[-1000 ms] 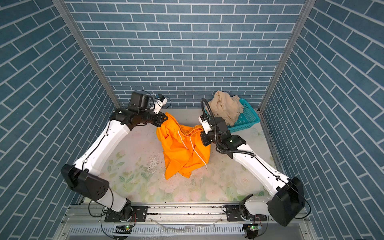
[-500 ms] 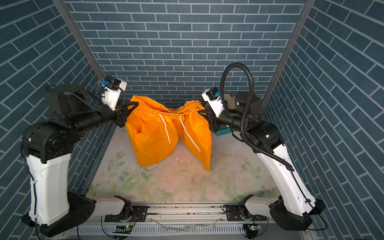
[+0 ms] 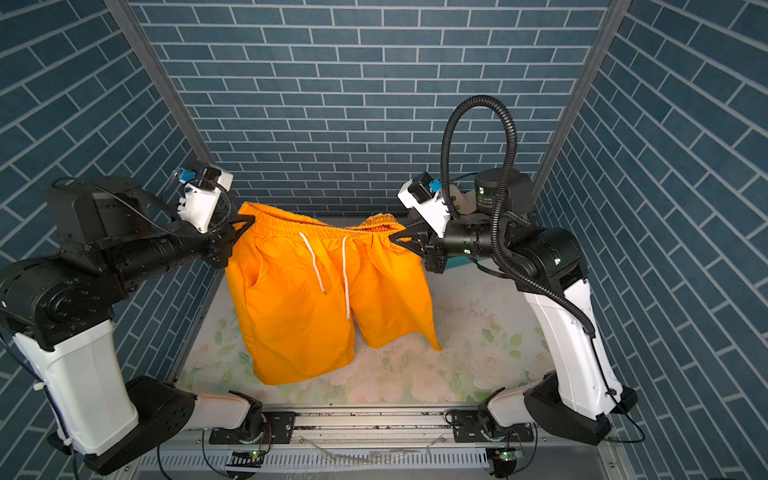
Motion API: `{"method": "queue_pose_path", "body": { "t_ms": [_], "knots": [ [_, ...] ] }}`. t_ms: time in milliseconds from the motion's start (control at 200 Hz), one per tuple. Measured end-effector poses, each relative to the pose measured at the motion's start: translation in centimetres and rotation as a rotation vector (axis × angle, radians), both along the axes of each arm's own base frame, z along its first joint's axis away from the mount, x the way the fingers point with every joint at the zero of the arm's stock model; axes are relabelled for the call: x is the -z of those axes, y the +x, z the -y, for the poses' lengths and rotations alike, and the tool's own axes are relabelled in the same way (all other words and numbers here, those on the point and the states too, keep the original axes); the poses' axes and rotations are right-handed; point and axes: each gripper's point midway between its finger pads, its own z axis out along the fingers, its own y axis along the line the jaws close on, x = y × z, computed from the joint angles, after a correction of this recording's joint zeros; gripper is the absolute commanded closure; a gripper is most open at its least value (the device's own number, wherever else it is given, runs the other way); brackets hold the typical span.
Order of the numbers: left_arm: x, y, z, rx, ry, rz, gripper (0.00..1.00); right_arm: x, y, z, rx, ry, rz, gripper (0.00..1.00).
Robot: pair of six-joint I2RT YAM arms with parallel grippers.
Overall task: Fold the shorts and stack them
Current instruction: 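Lift the shorts by the waistband with both grippers, spreading them apart, then lay the shorts flat on the table, moving both grippers away from the robot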
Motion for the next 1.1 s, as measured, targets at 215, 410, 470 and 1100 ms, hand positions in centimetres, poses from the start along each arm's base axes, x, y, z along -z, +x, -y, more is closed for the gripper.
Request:
{"method": "queue_pose_path", "body": {
  "t_ms": [215,410,470,1100],
  "knots": [
    [5.4,6.8,-1.6,-0.209,0.083,-0.165,1.00,3.9,6.1,-2.0,0.072,-0.094,-0.037,1.00],
    [16.4,17.7,-3.9,-0.406,0.232,-0.348,1.00,12.6,18.0,-4.3,0.171,-0.176,-0.140,1.00],
    [20.1,20.2,-4.7,-0.444,0.261,-0.392,1.00,15.8,21.1,-5.2,0.185,-0.197,-0.168,1.00],
    [36.7,32.7,-15.0,-0.699,0.221,-0.471,0.00,35.4,38.7,-14.4,0.267,-0.045,-0.216,0.19]
  ]
}}
